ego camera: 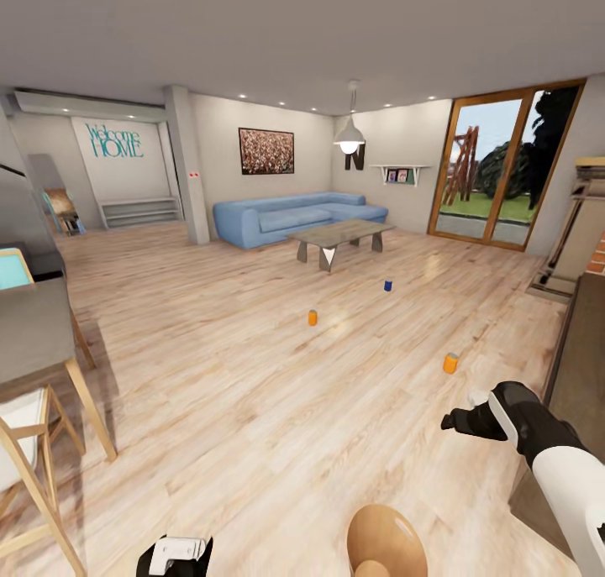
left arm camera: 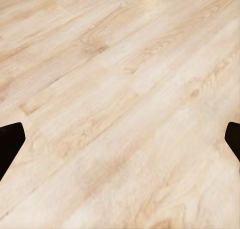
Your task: Put the three can of soda from the living room inside the tash can in the kitchen.
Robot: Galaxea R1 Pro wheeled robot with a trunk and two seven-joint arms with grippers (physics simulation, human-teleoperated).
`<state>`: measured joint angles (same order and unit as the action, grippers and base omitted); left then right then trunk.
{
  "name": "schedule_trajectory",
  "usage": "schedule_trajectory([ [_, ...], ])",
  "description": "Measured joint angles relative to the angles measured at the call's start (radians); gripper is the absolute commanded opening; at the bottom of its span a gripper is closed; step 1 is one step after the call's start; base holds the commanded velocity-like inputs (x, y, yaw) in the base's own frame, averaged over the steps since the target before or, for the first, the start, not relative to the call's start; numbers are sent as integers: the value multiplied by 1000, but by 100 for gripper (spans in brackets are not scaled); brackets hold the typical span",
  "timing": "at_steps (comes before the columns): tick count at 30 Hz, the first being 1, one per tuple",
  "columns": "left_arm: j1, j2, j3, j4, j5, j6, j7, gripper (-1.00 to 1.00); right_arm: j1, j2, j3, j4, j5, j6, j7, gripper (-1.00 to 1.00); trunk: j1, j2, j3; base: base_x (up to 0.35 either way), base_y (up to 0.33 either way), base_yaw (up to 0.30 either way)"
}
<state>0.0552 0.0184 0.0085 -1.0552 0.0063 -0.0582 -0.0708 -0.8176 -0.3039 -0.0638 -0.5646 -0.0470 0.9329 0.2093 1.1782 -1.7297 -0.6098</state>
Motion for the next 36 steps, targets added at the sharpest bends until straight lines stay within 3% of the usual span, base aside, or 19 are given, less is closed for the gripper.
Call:
schedule_trajectory([
  [30,0,0,-1,3,-5,3,0,100,0,5,2,1,0,0,-8,100,115,-210,-94,0,0,0],
  [36,0,0,-1,2,-3,4,0,100,1,16,2,27,-1,-2,-10,100,138,-252,-113,0,0,0],
])
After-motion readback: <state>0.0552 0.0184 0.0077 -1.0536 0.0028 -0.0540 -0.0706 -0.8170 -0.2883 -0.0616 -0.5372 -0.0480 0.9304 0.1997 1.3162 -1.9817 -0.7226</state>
